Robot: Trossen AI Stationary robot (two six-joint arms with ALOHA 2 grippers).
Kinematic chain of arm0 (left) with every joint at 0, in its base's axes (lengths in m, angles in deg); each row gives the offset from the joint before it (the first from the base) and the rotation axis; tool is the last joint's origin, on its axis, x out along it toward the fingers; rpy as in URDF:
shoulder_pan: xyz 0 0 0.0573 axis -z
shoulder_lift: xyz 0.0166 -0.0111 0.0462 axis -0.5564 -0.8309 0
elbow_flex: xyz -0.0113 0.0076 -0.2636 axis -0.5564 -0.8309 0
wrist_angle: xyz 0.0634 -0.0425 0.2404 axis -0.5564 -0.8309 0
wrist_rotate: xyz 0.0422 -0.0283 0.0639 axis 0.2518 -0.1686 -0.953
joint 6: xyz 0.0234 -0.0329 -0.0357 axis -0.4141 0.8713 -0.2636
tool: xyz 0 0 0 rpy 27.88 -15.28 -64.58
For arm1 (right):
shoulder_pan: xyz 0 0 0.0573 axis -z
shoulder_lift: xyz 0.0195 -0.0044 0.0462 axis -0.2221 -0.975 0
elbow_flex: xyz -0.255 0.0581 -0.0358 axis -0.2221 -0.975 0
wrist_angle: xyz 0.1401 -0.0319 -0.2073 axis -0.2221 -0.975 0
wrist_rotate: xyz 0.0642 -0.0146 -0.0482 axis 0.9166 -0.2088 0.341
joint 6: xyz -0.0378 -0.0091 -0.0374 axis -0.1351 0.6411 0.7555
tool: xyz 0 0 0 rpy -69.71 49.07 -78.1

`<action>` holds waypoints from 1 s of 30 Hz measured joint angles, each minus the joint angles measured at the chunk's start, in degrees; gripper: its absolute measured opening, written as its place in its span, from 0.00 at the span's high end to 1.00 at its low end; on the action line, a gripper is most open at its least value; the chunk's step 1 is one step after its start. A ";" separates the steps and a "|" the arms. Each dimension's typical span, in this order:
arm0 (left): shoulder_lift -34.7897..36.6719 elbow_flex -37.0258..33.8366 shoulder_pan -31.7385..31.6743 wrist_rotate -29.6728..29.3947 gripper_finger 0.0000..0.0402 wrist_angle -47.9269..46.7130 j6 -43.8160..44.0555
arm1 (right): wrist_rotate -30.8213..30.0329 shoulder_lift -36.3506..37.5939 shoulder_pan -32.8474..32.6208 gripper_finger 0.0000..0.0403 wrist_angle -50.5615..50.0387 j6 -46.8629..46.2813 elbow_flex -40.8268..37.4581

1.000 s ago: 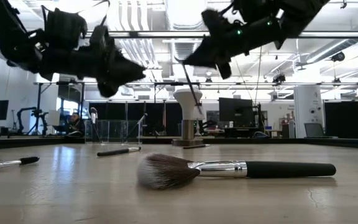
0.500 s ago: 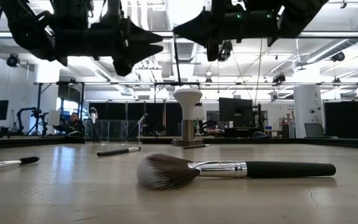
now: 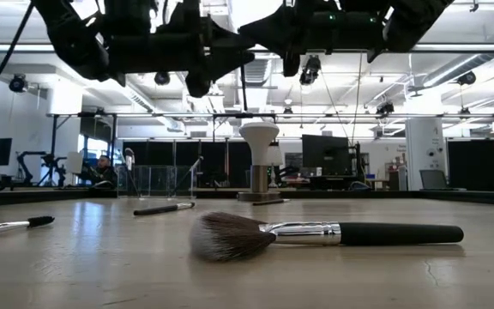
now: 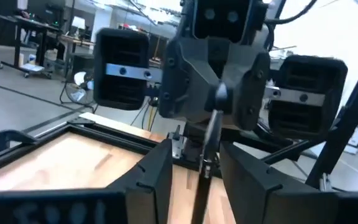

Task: Put items in baskets/containers
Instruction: Put the eyeshadow brush into the right section of the transparent organizer

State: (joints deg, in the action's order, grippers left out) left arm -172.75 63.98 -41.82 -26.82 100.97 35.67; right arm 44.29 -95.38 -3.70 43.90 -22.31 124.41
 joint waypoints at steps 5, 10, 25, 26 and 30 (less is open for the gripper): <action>1.47 -0.44 0.04 -0.38 0.88 -0.50 -1.73 | 0.00 0.00 0.02 0.98 -0.04 1.66 0.00; 4.91 -0.96 -0.16 -0.96 0.97 -4.71 -3.82 | -0.24 0.30 0.04 0.97 -0.76 2.27 -0.02; 19.68 -0.85 -15.65 -15.16 0.98 -31.61 -8.26 | -5.02 9.40 2.57 0.85 -15.87 9.89 -3.07; 19.57 -0.80 -17.95 -15.13 0.98 -31.67 -8.65 | -5.03 9.59 2.58 0.86 -15.64 9.92 -3.65; 16.95 0.46 -27.13 -13.51 0.98 -31.76 -10.09 | -4.98 9.43 2.49 0.93 -13.58 9.08 -6.36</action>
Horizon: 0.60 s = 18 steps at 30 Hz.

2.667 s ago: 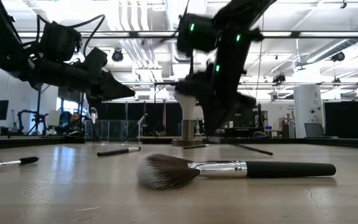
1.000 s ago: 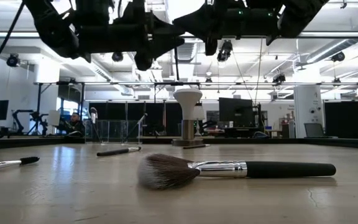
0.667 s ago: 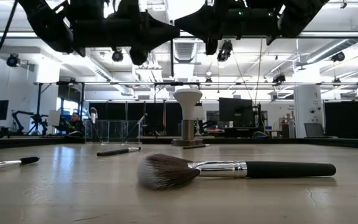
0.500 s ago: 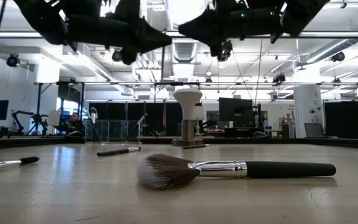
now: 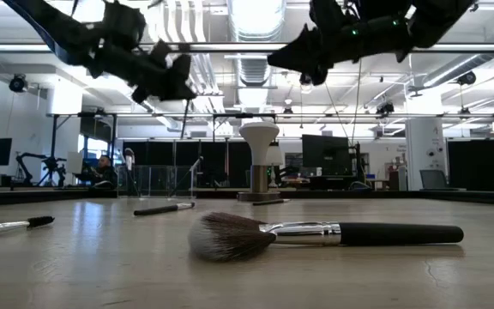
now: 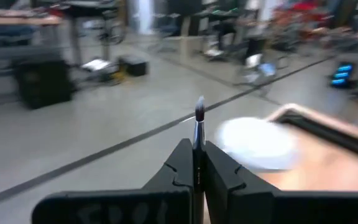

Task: Put items in baskets/containers
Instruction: Put the eyeshadow brush into the right section of the transparent organizer

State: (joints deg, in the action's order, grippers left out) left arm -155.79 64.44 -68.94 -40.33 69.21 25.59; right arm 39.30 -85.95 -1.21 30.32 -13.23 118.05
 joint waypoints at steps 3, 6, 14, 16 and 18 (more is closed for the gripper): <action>-3.64 1.93 -6.07 3.18 0.98 -0.17 -0.40 | 0.02 -0.35 0.02 0.97 2.34 -0.75 -1.99; -7.95 4.17 -10.68 5.71 0.98 0.14 -0.48 | 0.00 -0.59 0.02 0.98 3.98 -1.30 -3.38; -18.57 8.98 -14.79 7.72 0.98 0.45 -2.29 | 0.02 -0.59 -0.09 0.98 4.54 -2.13 -4.31; -20.49 9.39 -14.79 7.92 0.98 1.44 -2.73 | 0.02 -0.60 -0.11 0.98 4.52 -2.02 -4.31; -22.05 9.44 -14.79 8.05 0.98 2.02 -3.17 | 0.02 -0.60 -0.19 0.98 4.50 -2.01 -4.31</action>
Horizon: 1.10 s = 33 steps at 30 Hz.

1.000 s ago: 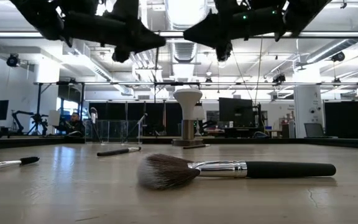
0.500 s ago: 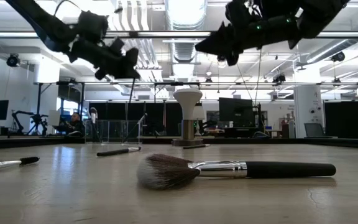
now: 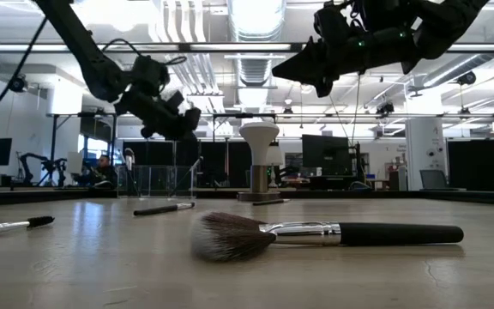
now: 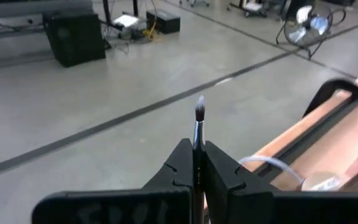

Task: Put items in baskets/containers
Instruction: Put the eyeshadow brush into the right section of the transparent organizer, then put the lash brush into the right section of the transparent organizer

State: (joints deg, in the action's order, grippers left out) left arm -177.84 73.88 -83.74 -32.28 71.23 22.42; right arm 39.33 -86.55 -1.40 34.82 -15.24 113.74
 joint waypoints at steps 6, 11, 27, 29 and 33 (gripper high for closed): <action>-2.48 -0.29 -0.02 0.05 0.97 0.11 1.65 | 0.02 0.00 -0.32 0.98 -0.23 0.96 -0.07; -2.29 -0.42 -0.04 0.68 0.89 -0.99 4.65 | 0.02 0.00 -0.32 0.98 -0.23 1.57 -0.07; 6.63 -0.10 0.90 3.21 0.84 -12.26 5.49 | 0.26 0.33 -0.40 0.98 -0.23 1.85 -2.45; 9.09 -0.33 2.09 2.76 0.86 -13.44 5.54 | 0.26 0.33 -0.43 0.98 0.38 1.78 -3.82; 13.86 -0.74 5.96 1.06 0.94 -15.94 6.54 | 0.26 0.33 -0.40 0.98 5.49 0.94 -8.16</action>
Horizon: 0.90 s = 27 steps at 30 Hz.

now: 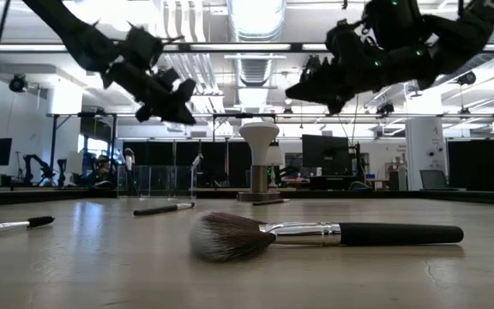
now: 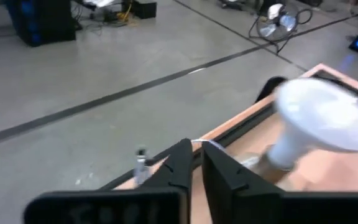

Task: Put items in baskets/containers
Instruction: Put the lash brush into the right section of the transparent organizer

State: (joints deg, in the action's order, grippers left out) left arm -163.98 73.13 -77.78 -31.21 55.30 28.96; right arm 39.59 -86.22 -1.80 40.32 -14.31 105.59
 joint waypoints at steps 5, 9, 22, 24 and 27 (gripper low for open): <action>4.32 -0.02 7.69 -4.93 0.99 -3.89 0.02 | 0.00 0.00 0.00 0.98 8.25 -1.49 -5.21; 6.80 -0.04 14.91 -10.39 1.00 -8.94 0.57 | 0.04 0.00 -0.02 0.98 11.60 -2.92 -8.13; 6.83 -0.05 37.92 -27.47 1.00 -25.92 20.31 | -0.04 0.07 -0.02 0.98 26.64 -3.96 -17.36; 6.82 0.06 41.33 -28.66 1.00 -28.97 25.78 | -0.05 0.07 -0.02 0.98 27.30 -3.86 -17.94; 6.81 0.44 46.55 -30.38 1.00 -32.88 33.97 | -0.09 0.07 -0.02 0.98 27.31 -2.91 -18.13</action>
State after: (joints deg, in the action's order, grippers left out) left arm -157.17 73.58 -31.23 -61.60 22.42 62.93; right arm 39.50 -86.16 -1.83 67.62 -17.22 87.46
